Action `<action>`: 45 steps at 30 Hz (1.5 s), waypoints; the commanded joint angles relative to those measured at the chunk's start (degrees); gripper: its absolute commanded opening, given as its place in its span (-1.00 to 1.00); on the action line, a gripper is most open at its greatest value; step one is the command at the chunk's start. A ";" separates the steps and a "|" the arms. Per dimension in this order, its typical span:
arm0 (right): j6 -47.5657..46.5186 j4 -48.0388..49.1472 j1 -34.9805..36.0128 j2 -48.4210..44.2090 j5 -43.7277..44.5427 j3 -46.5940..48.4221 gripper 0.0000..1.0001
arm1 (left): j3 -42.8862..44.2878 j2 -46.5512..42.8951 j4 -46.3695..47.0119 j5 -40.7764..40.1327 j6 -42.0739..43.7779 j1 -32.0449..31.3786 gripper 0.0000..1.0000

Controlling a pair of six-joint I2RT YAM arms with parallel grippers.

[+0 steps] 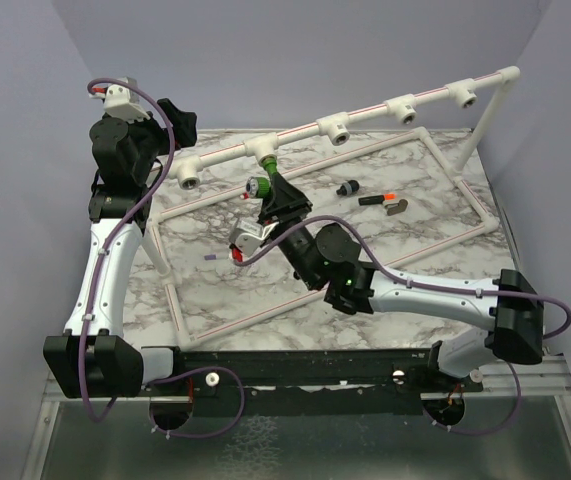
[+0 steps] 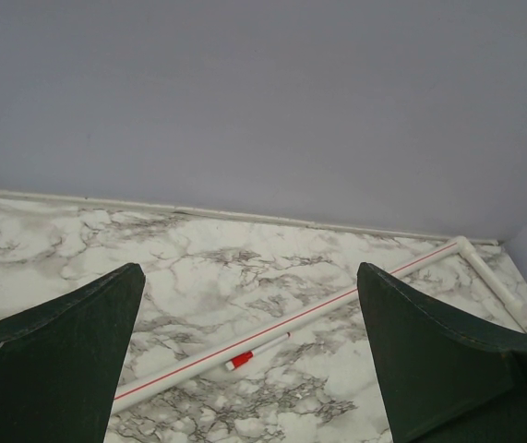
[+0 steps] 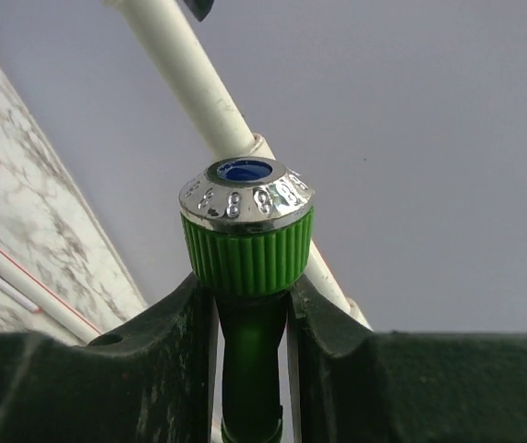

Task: Install the water faucets

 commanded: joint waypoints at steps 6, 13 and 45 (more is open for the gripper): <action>27.54 14.31 0.73 3.64 8.68 -0.27 -0.98 | -4.52 3.81 -10.89 1.36 -0.25 0.28 0.98; 50.33 11.91 0.73 2.93 10.87 1.16 -0.98 | -4.52 3.53 -11.01 1.28 -0.25 0.26 0.98; 150.26 -22.75 -0.63 -2.96 15.01 -0.73 -0.99 | -4.52 3.22 -10.85 1.65 -0.51 0.28 0.98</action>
